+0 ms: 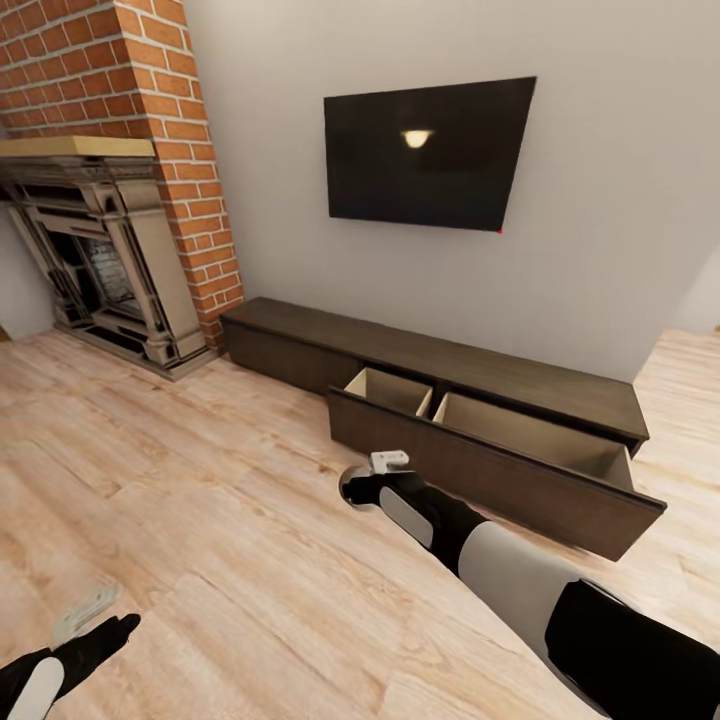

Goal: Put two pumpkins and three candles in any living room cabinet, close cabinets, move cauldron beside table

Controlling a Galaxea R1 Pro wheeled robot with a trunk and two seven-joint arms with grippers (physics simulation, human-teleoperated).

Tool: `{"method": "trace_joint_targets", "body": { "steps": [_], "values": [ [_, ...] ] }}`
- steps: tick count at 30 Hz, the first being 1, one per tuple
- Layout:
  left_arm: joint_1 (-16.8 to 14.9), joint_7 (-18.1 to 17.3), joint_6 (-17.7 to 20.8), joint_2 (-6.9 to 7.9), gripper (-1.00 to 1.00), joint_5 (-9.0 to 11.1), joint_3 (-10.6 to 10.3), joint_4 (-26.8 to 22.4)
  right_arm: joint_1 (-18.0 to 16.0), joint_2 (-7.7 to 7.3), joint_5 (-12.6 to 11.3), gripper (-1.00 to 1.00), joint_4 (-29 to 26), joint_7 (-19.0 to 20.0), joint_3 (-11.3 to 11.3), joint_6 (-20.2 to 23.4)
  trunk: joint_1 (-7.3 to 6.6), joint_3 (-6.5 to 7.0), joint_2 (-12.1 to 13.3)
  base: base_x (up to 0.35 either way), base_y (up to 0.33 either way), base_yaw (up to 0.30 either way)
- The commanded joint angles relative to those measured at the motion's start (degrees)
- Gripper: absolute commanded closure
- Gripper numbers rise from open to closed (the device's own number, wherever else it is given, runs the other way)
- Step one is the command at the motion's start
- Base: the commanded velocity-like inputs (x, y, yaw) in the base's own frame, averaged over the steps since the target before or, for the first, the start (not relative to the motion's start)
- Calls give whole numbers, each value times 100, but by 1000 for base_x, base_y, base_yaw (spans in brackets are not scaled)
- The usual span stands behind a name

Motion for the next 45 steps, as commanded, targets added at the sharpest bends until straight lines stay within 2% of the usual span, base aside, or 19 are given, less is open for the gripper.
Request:
{"method": "trace_joint_targets", "body": {
  "steps": [1, 4, 6, 10, 15, 33, 45],
  "values": [
    [-1, 47, 21, 3, -100, 59, 1, -13, -8, -2, -22, 100, -10, -47, 36, 1, 1, -15, -3, 243, 0, 7],
    [1, 44, 21, 15, -100, 56, 5, -19, -5, 1, 29, 100, -13, -57, 41, -3, 1, -44, -3, 296, 0, 3],
    [1, 42, 21, 29, -100, 55, 10, -16, -1, 3, 101, 100, -14, -53, 182, -6, 1, -63, -3, 333, 0, 0],
    [12, 38, 21, 38, -100, 49, 29, -16, 0, -2, 124, 100, -14, -30, 246, -29, 1, -80, -3, 336, 19, 0],
    [18, 37, 21, 49, -100, 46, 37, -13, 0, -14, 122, 100, -6, -31, 255, -86, 1, -86, -3, 337, 110, 50],
    [27, 29, 24, 51, -100, 78, 38, -12, 0, 0, 112, 100, -5, -50, 291, -6, 1, -189, -3, 288, 177, 213],
    [30, 28, 24, 51, -100, 107, 46, -12, 0, 8, 116, 100, -14, -50, 300, -11, 1, -266, -3, 40, 11, 212]
  ]
}}
